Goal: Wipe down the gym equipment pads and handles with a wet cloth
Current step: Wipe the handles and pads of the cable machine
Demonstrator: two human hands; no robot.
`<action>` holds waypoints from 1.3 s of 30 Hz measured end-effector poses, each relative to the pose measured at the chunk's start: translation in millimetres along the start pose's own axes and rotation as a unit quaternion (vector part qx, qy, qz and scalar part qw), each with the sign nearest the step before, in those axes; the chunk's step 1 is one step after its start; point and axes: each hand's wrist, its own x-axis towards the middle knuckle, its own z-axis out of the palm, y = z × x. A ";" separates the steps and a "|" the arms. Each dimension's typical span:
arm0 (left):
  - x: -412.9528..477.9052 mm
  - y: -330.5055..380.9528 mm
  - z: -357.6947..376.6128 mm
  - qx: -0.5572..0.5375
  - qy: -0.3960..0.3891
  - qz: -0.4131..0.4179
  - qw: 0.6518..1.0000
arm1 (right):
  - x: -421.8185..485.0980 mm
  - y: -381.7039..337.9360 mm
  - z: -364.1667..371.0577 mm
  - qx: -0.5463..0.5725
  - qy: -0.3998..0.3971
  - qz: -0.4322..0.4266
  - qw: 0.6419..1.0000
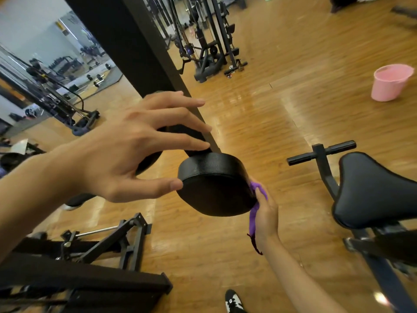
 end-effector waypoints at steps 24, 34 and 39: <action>4.2 3.8 4.2 0.010 0.015 -0.001 1.000 | 8.7 -9.9 4.4 0.079 0.068 0.118 0.988; 5.8 3.6 5.2 0.008 0.016 -0.005 1.000 | -6.9 -19.0 7.2 -0.038 0.048 -0.021 0.998; 7.6 5.5 5.4 0.008 0.015 -0.011 1.000 | -0.1 -83.3 50.0 -0.131 -0.082 -0.240 0.958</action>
